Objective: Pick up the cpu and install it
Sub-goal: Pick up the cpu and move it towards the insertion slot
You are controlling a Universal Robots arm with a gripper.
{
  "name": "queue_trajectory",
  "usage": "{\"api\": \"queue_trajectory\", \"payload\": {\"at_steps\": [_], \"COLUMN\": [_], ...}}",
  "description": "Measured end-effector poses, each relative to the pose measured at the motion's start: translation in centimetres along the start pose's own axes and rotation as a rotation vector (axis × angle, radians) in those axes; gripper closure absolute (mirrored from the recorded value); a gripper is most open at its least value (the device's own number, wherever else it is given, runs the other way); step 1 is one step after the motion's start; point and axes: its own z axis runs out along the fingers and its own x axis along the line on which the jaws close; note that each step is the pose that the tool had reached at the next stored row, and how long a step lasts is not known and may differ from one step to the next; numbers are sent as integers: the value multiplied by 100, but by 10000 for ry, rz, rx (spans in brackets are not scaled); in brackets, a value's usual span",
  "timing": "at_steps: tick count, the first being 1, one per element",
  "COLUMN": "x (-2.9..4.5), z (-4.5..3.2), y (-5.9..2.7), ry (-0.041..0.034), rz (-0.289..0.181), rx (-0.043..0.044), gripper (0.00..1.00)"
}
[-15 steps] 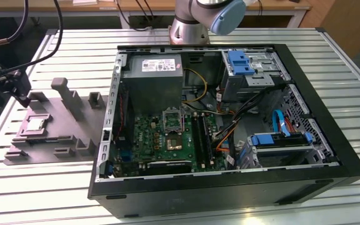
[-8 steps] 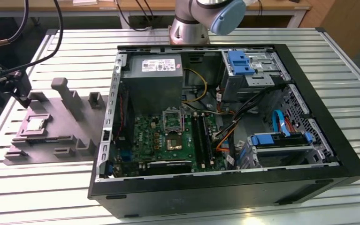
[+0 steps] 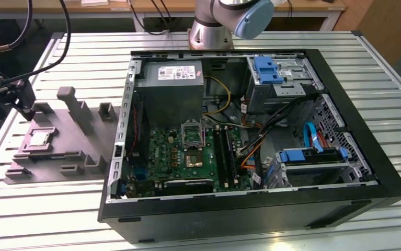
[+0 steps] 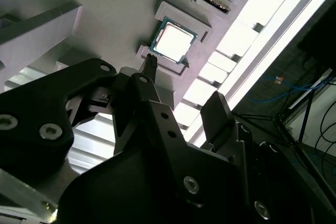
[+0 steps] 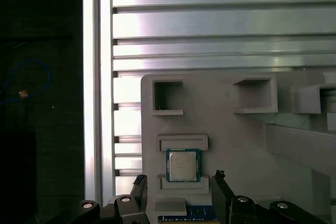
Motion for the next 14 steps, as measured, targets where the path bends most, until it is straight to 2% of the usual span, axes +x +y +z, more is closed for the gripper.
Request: {"api": "queue_trajectory", "payload": {"at_steps": [9, 14], "x": [-6, -50], "z": [160, 249], "y": [-52, -68], "ry": [0, 0], "rz": [1, 23], "rx": [0, 0], "gripper": [40, 40]}}
